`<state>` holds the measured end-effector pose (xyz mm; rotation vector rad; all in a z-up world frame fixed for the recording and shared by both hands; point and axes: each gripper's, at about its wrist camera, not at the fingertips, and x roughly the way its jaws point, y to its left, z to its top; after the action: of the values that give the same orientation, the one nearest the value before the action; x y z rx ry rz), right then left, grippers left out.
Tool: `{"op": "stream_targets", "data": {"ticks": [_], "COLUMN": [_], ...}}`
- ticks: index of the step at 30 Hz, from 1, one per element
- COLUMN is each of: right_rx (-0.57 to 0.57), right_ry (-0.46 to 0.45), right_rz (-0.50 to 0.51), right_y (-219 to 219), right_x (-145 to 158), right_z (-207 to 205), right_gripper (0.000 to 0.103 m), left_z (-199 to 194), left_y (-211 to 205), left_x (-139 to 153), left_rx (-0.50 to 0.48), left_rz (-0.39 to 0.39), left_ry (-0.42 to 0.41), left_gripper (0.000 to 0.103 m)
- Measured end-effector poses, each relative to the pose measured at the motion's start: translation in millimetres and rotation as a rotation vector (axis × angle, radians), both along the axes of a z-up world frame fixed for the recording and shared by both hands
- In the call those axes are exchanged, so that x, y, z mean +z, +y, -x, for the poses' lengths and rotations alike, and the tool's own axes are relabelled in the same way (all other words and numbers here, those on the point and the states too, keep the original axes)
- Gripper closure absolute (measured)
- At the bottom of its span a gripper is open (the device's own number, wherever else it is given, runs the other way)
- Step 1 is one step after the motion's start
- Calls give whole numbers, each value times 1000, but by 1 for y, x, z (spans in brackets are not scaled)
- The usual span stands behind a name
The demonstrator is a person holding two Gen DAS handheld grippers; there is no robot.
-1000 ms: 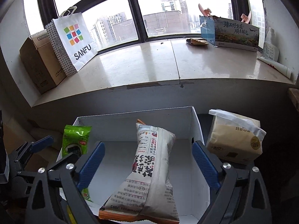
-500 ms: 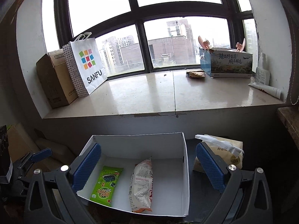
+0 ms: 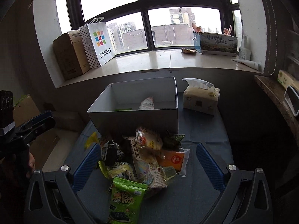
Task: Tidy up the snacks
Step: 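Grasp the green Sweet Hour seaweed pack with the right tool, then grasp the black-and-grey snack pack with the left tool while the right tool lifts the green pack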
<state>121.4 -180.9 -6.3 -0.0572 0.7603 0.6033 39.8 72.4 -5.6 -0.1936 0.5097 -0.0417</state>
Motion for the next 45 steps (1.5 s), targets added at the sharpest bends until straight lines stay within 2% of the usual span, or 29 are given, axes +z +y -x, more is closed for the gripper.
{"op": "stream_targets", "data": {"ticks": [4,6,9,12,18,22,32,33,34,36,37,45], "right_rx": [-50,-60,-49,12,139,178,144,150,151,159,161,140], "right_ry": [184,232,247,264,287,300,372,376,379,377,377,331], "right_rz": [10,-15,-9,20,103,180,260,262,270,294,307,261], "right_y": [-23,-29,-25,-7,31,52,78,79,80,84,86,75], "right_x": [-55,-67,-72,-75,-84,-95,-129,-132,-134,-140,-142,-133], "right_z": [23,29,36,39,41,35,16,16,16,18,19,24], "right_gripper": [0,0,0,0,0,0,0,1,7,25,28,30], "left_z": [37,52,66,73,73,75,79,78,78,77,76,73], "left_y": [-5,-12,-21,-24,-21,-23,-18,-18,-18,-19,-19,-22], "left_x": [-12,-16,-20,-22,-26,-28,-33,-33,-34,-36,-36,-39], "left_rx": [52,53,54,38,42,22,31,30,30,30,29,19], "left_rz": [-28,-36,-48,-23,0,22,25,26,25,24,26,24], "left_ry": [1,9,22,21,34,31,39,41,44,48,51,61], "left_gripper": [0,0,0,0,0,0,0,0,0,0,0,0]}}
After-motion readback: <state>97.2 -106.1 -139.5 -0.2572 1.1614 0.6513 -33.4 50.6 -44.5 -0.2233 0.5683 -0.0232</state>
